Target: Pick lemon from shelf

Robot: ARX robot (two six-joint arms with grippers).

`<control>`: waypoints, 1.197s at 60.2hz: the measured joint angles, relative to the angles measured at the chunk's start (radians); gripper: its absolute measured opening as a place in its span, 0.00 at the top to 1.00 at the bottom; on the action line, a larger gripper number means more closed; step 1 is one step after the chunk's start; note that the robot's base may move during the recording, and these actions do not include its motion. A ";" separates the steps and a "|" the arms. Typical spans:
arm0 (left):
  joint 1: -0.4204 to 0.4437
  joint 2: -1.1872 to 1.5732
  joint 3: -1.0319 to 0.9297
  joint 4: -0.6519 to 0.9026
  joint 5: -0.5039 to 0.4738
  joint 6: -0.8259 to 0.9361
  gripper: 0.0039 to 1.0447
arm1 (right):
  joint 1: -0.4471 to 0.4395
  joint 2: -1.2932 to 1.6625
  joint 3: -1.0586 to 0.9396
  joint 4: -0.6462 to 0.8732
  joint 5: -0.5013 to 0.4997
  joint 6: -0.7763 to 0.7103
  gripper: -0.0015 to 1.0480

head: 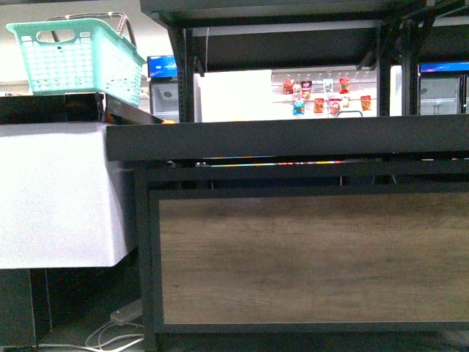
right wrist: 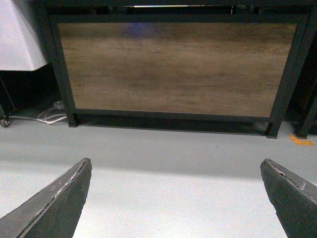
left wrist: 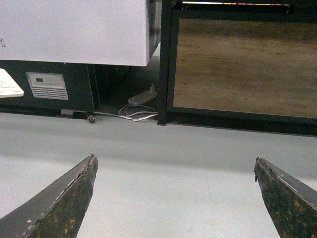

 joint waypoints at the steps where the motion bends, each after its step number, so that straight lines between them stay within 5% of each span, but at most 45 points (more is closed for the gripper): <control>1: 0.000 0.000 0.000 0.000 0.000 0.000 0.07 | 0.000 0.000 0.000 0.000 0.000 0.000 0.02; 72: 0.000 0.000 0.000 0.000 0.001 0.000 0.07 | 0.000 0.000 0.000 0.000 0.000 0.000 0.02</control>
